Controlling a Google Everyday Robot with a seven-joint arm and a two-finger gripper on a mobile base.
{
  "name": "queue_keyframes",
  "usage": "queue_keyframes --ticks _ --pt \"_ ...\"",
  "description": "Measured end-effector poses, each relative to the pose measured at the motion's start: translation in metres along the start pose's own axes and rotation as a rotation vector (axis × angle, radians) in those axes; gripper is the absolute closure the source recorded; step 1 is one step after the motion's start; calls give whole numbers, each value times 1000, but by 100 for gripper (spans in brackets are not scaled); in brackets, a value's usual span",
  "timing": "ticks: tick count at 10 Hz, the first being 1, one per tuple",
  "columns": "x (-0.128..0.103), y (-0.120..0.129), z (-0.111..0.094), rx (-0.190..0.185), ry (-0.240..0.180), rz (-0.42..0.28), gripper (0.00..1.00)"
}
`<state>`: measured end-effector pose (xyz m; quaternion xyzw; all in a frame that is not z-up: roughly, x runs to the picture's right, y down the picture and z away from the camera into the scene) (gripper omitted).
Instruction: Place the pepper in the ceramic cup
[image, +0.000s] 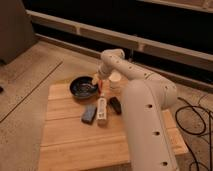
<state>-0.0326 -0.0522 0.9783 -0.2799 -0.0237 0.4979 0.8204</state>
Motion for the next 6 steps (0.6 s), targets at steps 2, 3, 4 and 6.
queue_keyframes --ticks 2,3,4,6 --pt "6 -8 4 11 19 26 35" --pt "8 -12 3 19 26 39 35" --pt "10 -21 0 35 31 61 35" --pt "11 -33 -8 56 30 89 35"
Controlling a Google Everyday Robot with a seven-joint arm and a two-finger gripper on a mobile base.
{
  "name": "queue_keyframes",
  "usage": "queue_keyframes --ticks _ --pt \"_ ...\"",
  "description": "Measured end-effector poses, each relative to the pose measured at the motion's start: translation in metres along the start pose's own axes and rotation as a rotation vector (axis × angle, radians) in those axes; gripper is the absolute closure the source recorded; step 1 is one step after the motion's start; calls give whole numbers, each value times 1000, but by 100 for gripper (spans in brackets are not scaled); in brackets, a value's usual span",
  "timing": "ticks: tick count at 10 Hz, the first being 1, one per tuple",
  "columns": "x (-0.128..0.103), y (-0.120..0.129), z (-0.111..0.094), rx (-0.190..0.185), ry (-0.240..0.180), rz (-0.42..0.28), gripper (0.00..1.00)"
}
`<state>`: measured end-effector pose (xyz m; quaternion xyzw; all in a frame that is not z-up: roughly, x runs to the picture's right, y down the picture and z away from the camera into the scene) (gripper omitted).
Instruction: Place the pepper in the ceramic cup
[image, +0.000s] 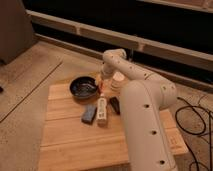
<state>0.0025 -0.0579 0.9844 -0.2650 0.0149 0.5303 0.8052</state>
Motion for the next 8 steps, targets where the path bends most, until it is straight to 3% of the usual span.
queue_keyframes --ticks 8 --pt "14 -8 25 3 94 55 35"
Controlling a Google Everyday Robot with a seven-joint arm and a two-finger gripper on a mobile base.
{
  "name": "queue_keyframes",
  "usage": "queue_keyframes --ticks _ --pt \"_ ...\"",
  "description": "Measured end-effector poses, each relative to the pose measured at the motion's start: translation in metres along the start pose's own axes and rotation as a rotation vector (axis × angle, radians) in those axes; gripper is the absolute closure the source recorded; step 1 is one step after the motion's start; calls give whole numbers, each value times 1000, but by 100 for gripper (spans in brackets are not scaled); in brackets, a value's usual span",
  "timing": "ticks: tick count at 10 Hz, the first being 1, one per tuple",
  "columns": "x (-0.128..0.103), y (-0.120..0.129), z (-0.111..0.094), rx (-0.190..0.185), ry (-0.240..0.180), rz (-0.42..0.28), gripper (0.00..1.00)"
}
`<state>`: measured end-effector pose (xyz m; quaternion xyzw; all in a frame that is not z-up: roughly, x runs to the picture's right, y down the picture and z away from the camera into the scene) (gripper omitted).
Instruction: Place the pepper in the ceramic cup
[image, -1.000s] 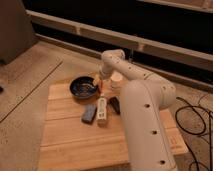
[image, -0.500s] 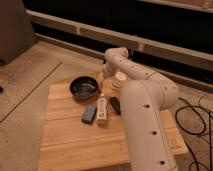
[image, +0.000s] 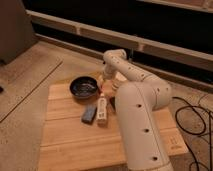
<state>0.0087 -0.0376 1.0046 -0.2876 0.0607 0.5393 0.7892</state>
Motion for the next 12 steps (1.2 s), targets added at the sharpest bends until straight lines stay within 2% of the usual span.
queue_keyframes --ticks 7,12 --pt "-2 -16 -1 31 16 46 35" --pt "4 -8 13 36 79 29 35"
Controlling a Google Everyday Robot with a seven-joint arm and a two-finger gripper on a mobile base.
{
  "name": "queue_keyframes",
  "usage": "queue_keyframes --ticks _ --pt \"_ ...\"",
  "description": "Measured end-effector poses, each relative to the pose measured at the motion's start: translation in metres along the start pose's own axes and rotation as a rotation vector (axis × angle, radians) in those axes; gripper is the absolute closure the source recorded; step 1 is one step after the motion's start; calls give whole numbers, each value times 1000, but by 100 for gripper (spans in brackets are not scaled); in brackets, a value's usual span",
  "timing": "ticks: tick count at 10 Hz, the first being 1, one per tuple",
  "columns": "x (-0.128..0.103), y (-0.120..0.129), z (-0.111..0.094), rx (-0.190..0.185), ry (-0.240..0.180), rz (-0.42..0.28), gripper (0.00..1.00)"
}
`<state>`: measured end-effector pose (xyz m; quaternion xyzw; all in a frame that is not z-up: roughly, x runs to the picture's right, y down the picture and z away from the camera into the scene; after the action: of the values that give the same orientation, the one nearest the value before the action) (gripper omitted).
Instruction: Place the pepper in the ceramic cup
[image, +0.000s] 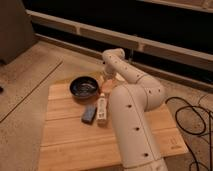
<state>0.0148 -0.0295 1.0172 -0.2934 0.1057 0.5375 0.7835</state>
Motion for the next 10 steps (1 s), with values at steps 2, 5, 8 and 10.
queue_keyframes --ticks 2,5,8,10 --pt "-2 4 4 -2 11 -12 35" --pt "-16 25 11 -33 -1 -48 35" --pt "-21 44 24 -55 14 -90 35" --pt "-20 45 29 -51 29 -101 35"
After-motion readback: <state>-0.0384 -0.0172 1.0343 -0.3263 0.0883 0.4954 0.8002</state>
